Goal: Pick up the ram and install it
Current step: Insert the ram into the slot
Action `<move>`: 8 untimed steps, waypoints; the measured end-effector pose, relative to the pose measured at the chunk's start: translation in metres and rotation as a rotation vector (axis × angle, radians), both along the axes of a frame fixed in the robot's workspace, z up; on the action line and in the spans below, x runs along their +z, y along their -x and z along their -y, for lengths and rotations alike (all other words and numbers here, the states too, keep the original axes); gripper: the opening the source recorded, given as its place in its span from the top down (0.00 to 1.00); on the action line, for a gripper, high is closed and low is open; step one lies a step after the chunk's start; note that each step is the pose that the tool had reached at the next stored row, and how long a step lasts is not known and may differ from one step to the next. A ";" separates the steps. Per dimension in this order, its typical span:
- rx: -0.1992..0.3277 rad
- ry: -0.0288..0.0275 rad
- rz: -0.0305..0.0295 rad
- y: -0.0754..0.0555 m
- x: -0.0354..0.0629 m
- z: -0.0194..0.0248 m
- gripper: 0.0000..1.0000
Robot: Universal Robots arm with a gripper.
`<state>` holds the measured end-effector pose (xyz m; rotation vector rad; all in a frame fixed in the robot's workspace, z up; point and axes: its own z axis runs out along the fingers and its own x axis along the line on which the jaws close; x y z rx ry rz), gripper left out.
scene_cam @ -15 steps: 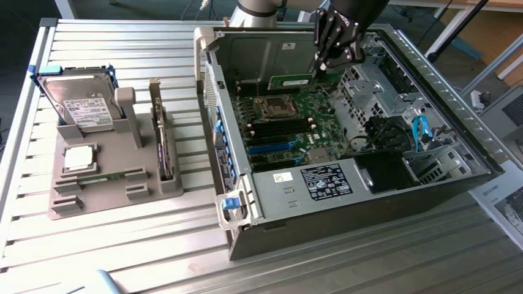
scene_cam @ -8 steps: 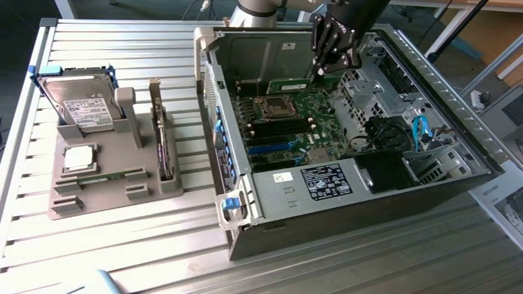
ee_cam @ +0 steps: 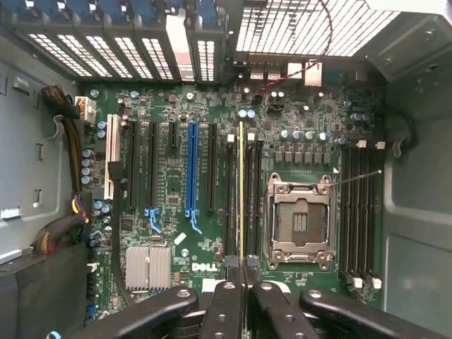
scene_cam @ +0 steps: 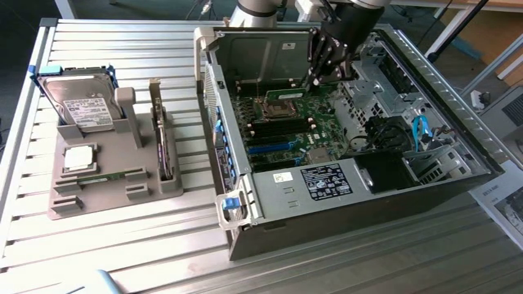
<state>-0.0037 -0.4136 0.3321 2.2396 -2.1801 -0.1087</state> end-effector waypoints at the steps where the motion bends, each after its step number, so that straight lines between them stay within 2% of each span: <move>1: 0.000 0.0001 0.0001 0.000 -0.0025 0.0000 0.88; 8: 0.000 0.0030 0.0000 0.000 -0.0197 0.0000 0.88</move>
